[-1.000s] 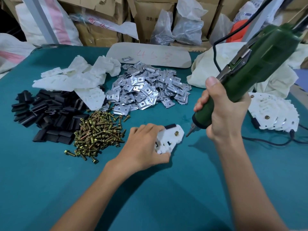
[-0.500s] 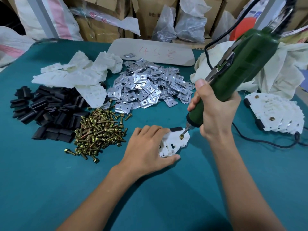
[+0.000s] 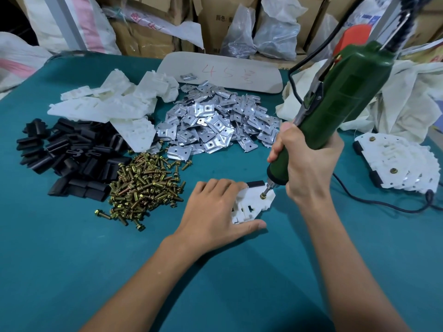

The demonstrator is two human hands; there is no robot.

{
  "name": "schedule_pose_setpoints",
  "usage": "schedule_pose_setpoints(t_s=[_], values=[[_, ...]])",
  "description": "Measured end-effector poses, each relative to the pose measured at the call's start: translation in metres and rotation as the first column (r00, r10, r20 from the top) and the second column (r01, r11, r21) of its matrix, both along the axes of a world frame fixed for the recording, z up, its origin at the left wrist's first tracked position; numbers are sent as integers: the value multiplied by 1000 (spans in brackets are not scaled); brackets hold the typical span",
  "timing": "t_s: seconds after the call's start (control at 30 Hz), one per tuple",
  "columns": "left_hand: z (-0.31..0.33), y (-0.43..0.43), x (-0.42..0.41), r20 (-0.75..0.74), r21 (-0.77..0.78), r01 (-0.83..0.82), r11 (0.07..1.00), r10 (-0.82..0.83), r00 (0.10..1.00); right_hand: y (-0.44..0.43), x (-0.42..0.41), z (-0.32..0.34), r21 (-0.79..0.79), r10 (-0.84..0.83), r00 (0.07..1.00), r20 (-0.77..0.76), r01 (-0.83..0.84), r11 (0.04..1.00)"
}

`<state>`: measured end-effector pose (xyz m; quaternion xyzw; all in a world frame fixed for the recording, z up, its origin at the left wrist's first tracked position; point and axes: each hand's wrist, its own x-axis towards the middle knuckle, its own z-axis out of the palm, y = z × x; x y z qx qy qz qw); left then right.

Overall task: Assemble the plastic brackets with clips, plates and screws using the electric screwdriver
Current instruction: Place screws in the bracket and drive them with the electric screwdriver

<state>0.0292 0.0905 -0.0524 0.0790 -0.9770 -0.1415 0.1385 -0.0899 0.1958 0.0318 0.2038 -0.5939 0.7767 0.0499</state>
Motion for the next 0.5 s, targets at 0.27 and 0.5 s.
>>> schedule_pose_setpoints(t_s=[0.27,0.5], values=[[-3,0,-1,22,-24,-4,1000,5,1000,0,-4,-1,1,1,1000,24,-1,1000],[-2,-1,-1,46,3,-7,1000,7,999,-3,-7,0,-4,30,999,35,-30,1000]])
